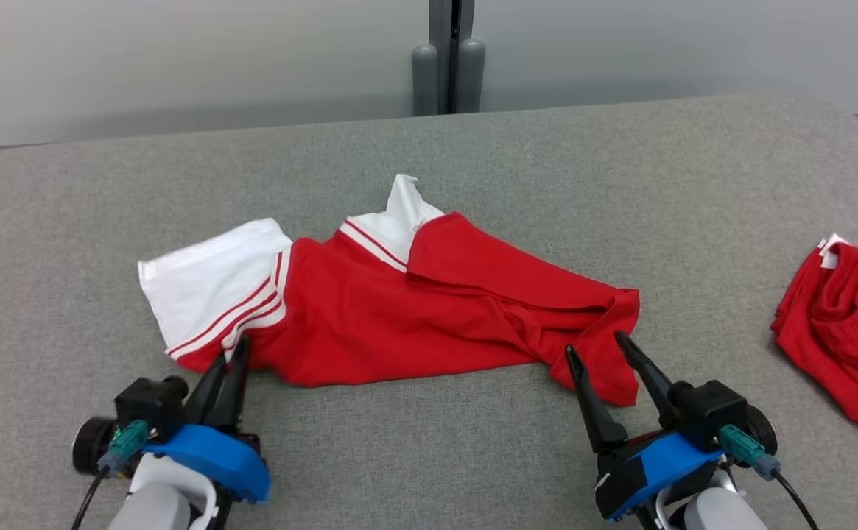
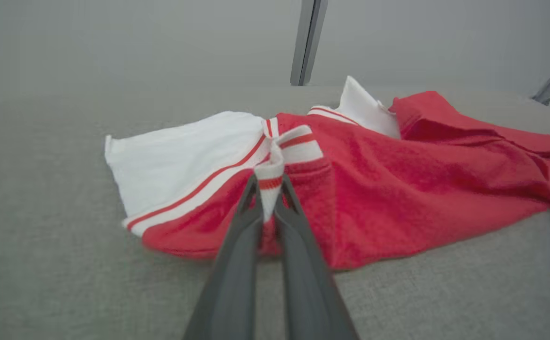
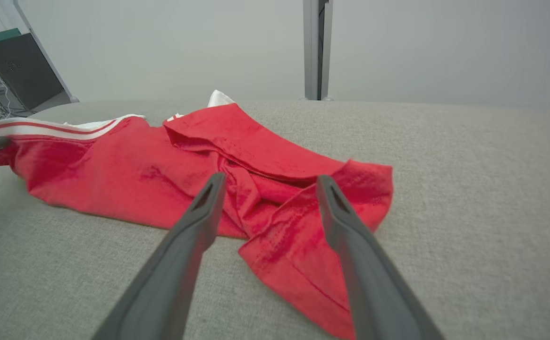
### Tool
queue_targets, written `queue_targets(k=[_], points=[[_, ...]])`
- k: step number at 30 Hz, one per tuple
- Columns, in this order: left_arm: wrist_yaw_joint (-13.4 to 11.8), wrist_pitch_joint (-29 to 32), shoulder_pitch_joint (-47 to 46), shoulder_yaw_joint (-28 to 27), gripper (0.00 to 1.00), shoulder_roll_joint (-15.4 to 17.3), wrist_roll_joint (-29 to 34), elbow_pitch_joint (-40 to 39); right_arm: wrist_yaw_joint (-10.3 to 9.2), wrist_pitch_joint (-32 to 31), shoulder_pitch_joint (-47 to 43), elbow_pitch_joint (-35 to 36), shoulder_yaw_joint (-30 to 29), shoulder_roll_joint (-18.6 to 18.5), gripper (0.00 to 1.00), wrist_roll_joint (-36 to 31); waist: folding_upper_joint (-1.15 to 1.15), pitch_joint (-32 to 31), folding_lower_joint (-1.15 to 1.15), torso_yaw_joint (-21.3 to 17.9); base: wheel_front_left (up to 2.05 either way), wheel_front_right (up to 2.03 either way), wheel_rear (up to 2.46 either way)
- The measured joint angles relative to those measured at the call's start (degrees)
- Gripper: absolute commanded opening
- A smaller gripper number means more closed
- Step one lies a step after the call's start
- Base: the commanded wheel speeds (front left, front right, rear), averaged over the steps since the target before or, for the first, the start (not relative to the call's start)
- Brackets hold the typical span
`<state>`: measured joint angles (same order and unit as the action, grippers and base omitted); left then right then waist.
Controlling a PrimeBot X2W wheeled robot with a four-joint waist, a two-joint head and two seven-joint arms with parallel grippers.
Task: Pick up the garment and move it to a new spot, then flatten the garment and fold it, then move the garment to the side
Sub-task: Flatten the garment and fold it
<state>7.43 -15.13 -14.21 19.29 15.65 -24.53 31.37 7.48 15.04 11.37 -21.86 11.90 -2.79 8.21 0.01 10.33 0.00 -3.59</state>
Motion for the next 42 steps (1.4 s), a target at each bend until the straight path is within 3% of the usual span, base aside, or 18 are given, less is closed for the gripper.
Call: queue_targets(k=[6, 11, 16, 24, 25, 26, 32, 42], points=[[0.01, 0.07, -2.22, 5.17, 0.0, -0.38, -1.34, -14.18, 0.0, 0.0, -0.7, -0.92, -2.08, 0.0, 1.0, 0.64, -0.01, -2.7, 0.0, 0.97, 0.0, 0.0, 0.0], [0.01, 0.07, -3.02, 3.94, 0.0, -1.71, -0.52, -20.38, 0.01, 0.0, -1.44, -1.4, -2.78, -0.01, 1.0, 1.25, -0.02, -4.24, -0.01, 1.32, 0.0, 0.0, 0.0], [-0.37, 0.07, -3.94, -0.85, 0.0, -2.14, 1.04, -15.56, 0.01, 0.0, -1.52, -0.86, -2.16, 0.02, 1.0, 1.92, -0.02, -2.91, -0.01, 0.37, 0.0, 0.0, 0.0], [-1.41, 0.08, -9.6, -11.7, 0.0, 1.27, 1.22, 1.16, 0.0, 0.0, 0.43, 1.74, 0.13, -0.01, 1.0, 2.38, -0.02, 3.76, 0.01, -3.2, 0.0, 0.0, 0.0], [-1.47, 0.08, -10.1, -13.05, 0.32, 1.58, 1.3, 2.72, 0.0, 0.0, 0.5, 1.91, 0.32, -0.01, 1.0, 2.37, -0.01, 4.38, 0.02, -3.43, 0.0, 0.0, 0.0], [-1.65, 0.08, -10.48, -14.35, 0.98, 1.92, 1.69, 4.22, 0.0, -0.01, 0.63, 2.04, 0.6, 0.0, 1.0, 2.35, -0.01, 4.9, 0.01, -3.6, 0.0, 0.0, 0.0], [-0.88, 0.07, -9.72, -20.15, 1.0, -0.85, 4.63, 4.71, 0.0, 0.0, 0.84, 2.4, -0.12, -0.01, 1.0, 1.98, -0.01, 5.26, 0.0, -2.94, 0.0, 0.0, 0.0], [-0.04, 0.08, -1.55, -18.94, 1.0, -7.16, 8.71, 0.08, 0.0, 0.0, 0.75, 2.12, 3.3, -0.01, 1.0, 0.68, -0.02, 3.06, -0.01, 0.86, 0.0, 0.0, 0.0]])
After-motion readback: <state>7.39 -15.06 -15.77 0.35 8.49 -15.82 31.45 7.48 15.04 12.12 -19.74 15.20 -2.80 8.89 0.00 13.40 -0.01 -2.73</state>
